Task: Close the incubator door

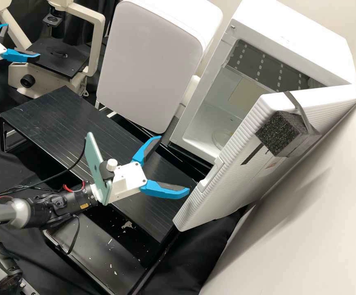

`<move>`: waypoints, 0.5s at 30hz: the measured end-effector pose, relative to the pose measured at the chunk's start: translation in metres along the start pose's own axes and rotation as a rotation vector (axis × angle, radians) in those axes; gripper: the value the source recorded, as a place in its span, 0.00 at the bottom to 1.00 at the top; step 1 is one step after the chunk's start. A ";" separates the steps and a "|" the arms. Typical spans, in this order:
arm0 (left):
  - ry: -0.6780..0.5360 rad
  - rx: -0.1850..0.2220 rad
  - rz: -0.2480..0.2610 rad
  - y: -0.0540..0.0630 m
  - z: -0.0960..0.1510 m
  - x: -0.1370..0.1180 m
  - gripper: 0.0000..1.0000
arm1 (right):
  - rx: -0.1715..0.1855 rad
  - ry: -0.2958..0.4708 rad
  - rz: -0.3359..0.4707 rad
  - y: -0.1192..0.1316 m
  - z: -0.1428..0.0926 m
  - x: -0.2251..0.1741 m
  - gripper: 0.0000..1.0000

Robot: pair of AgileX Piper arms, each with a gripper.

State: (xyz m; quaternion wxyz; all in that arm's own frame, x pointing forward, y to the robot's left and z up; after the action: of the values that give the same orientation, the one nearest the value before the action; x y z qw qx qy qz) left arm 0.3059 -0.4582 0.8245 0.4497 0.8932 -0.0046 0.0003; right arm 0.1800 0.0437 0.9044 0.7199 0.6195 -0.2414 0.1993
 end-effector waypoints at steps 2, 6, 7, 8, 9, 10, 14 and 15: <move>0.000 0.000 0.000 0.000 0.000 0.000 1.00 | -0.016 0.025 0.019 0.007 -0.004 -0.007 1.00; 0.000 0.000 0.000 0.000 0.000 0.000 1.00 | -0.075 0.055 0.069 0.020 -0.008 -0.020 1.00; 0.000 0.000 0.000 0.000 0.000 0.000 1.00 | -0.085 0.059 0.087 0.023 -0.008 -0.023 1.00; 0.000 0.000 0.000 0.000 0.000 0.000 1.00 | -0.092 0.060 0.108 0.026 -0.008 -0.025 1.00; 0.000 0.000 0.000 0.000 0.000 0.000 1.00 | -0.098 0.058 0.121 0.027 -0.008 -0.027 1.00; 0.000 0.000 0.000 0.000 0.000 0.000 1.00 | -0.099 0.044 0.141 0.029 -0.005 -0.027 1.00; 0.000 0.000 0.000 0.000 0.000 0.000 1.00 | -0.136 -0.014 0.128 0.022 0.005 -0.021 1.00; 0.000 0.000 0.000 0.000 0.000 0.000 1.00 | -0.150 -0.037 0.114 0.019 0.009 -0.017 1.00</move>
State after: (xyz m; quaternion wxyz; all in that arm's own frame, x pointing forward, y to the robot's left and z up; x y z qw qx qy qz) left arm 0.3059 -0.4582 0.8245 0.4497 0.8932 -0.0046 0.0003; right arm 0.1542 0.0380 0.9098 0.7472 0.5527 -0.3036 0.2099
